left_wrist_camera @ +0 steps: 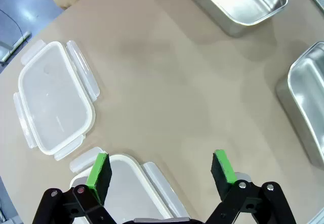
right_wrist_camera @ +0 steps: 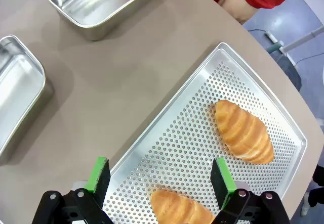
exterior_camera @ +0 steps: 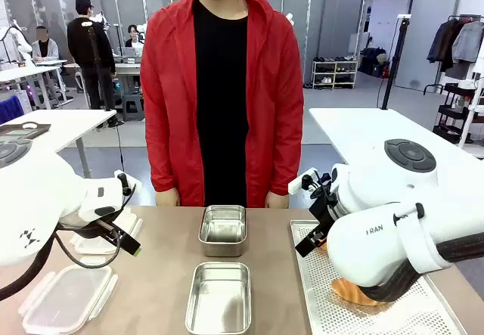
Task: Place the bread into the airtight container.
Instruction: Pick up a Butter Roll and place it into an empty Airtight Container.
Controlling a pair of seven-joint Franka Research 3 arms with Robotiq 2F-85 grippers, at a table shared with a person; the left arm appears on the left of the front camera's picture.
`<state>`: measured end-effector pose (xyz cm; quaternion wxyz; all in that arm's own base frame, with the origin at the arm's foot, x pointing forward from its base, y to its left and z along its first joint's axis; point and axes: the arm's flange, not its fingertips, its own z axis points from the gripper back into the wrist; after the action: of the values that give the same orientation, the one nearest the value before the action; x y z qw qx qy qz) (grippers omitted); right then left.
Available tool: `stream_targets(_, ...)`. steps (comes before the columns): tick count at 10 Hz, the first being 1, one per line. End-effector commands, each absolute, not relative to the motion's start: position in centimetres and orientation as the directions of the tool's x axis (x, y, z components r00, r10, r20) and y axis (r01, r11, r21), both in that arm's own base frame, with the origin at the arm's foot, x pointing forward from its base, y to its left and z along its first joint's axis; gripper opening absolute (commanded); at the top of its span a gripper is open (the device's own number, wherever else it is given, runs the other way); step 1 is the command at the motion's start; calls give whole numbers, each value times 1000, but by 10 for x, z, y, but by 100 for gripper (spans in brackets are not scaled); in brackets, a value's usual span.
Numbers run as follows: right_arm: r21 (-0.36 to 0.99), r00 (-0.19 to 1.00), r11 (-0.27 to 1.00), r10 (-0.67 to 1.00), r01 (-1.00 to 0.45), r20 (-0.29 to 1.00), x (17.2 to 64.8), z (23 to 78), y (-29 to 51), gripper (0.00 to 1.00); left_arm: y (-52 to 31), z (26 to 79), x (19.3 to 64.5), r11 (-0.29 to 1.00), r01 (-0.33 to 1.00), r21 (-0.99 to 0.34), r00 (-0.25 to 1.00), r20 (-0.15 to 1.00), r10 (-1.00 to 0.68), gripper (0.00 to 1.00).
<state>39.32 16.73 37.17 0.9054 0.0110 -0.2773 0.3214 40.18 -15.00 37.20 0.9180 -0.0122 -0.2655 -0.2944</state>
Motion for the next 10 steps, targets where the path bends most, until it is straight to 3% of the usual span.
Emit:
stream_targets(1, -158, 640, 793, 576, -588, 509, 393, 372, 167, 100, -150, 372, 402, 826, 547, 134, 686, 495, -534, 100)
stream_targets(10, -161, 637, 791, 579, -590, 508, 393, 372, 168, 100, -150, 372, 402, 826, 548, 134, 685, 494, -535, 100)
